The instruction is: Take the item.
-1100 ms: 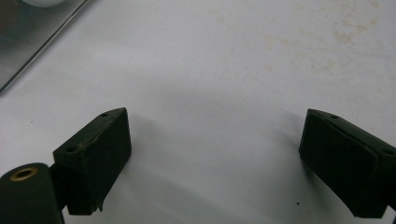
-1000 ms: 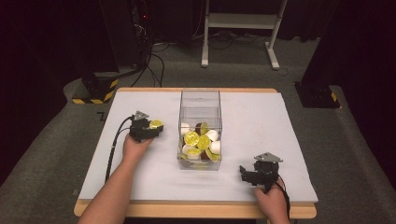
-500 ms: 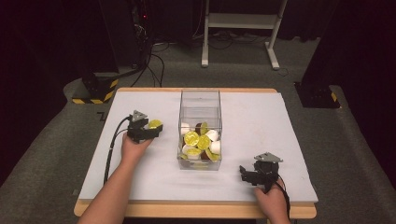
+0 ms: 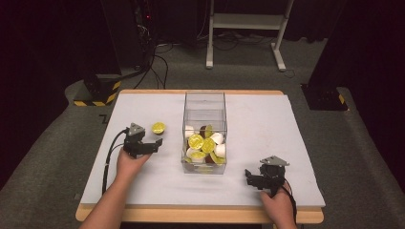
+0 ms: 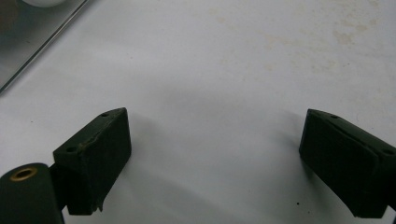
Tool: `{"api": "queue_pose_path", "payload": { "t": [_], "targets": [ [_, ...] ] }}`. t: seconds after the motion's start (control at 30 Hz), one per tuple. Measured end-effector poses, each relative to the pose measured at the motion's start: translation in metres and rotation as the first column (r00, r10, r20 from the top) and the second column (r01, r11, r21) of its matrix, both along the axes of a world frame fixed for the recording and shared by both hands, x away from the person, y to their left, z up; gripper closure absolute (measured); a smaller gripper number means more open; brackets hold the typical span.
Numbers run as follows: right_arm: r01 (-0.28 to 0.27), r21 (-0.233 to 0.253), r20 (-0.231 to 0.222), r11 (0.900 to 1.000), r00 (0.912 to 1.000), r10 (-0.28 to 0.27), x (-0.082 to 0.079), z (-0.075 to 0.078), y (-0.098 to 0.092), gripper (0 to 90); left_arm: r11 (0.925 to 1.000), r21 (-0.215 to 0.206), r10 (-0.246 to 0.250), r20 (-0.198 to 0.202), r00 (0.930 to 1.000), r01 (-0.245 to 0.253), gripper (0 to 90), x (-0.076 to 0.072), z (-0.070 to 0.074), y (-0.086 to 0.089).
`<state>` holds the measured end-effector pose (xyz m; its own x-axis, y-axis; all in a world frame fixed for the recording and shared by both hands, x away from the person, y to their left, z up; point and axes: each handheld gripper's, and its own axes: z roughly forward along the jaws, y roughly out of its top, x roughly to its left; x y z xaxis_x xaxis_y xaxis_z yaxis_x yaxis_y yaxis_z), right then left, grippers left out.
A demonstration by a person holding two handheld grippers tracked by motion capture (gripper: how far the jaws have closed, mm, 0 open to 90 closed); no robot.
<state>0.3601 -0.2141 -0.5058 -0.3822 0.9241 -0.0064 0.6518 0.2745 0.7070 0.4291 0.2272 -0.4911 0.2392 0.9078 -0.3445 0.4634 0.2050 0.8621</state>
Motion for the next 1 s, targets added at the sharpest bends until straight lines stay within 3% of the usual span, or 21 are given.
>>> {"api": "queue_pose_path", "payload": {
  "t": [0.13, 0.2, 0.23, 0.33, 0.47, 0.5, 0.67, 0.73, 0.87, 1.0],
  "targets": [
    [0.000, 0.000, 0.000, 1.000, 1.0000, 0.000, 0.000, 0.000, 0.000, 9.2, 1.0000, 0.004, 0.008, -0.016, 0.9998, -0.008, 14.7, -0.019, -0.006, 0.004],
    [0.000, 0.000, 0.000, 1.000, 1.0000, 0.000, 0.000, 0.000, 0.000, 9.2, 0.9962, -0.068, 0.055, 0.004, 0.9985, -0.055, 14.7, -0.026, -0.009, -0.001],
    [0.000, 0.000, 0.000, 1.000, 1.0000, 0.000, 0.000, 0.000, 0.000, 9.2, 0.9996, 0.024, -0.012, -0.017, 0.9998, 0.013, 14.7, -0.033, -0.009, 0.007],
    [0.000, 0.000, 0.000, 1.000, 1.0000, 0.000, 0.000, 0.000, 0.000, 9.2, 0.9998, 0.015, -0.016, -0.021, 0.9997, 0.016, 14.8, -0.046, -0.012, 0.011],
    [0.000, -0.001, 0.001, 1.000, 1.0000, 0.000, 0.000, 0.000, 0.000, 9.2, 0.9984, 0.038, -0.040, -0.046, 0.9981, 0.042, 14.8, -0.064, -0.016, 0.014],
    [0.000, -0.001, 0.001, 1.000, 1.0000, 0.000, 0.000, 0.000, 0.000, 9.2, 0.9989, 0.025, -0.039, -0.046, 0.9982, 0.040, 14.9, -0.067, -0.016, 0.013],
    [0.000, -0.001, 0.001, 1.000, 1.0000, 0.000, 0.000, 0.000, 0.000, 9.2, 0.9960, 0.060, -0.062, -0.063, 0.9961, 0.066, 15.2, -0.087, -0.020, 0.014],
    [0.000, -0.001, 0.001, 1.000, 1.0000, 0.000, 0.000, 0.000, 0.000, 9.1, 0.9928, 0.095, -0.066, -0.069, 0.9955, 0.072, 15.2, -0.091, -0.022, 0.014],
    [0.000, -0.001, 0.001, 1.000, 1.0000, 0.000, 0.000, 0.000, 0.000, 9.1, 0.9917, 0.102, -0.068, -0.090, 0.9936, 0.078, 15.3, -0.092, -0.026, 0.012],
    [0.000, -0.002, 0.000, 1.000, 1.0000, 0.000, 0.000, 0.000, 0.000, 9.0, 0.9882, 0.132, -0.067, -0.080, 0.9945, 0.078, 15.8, -0.094, -0.027, 0.009]
  ]
}}
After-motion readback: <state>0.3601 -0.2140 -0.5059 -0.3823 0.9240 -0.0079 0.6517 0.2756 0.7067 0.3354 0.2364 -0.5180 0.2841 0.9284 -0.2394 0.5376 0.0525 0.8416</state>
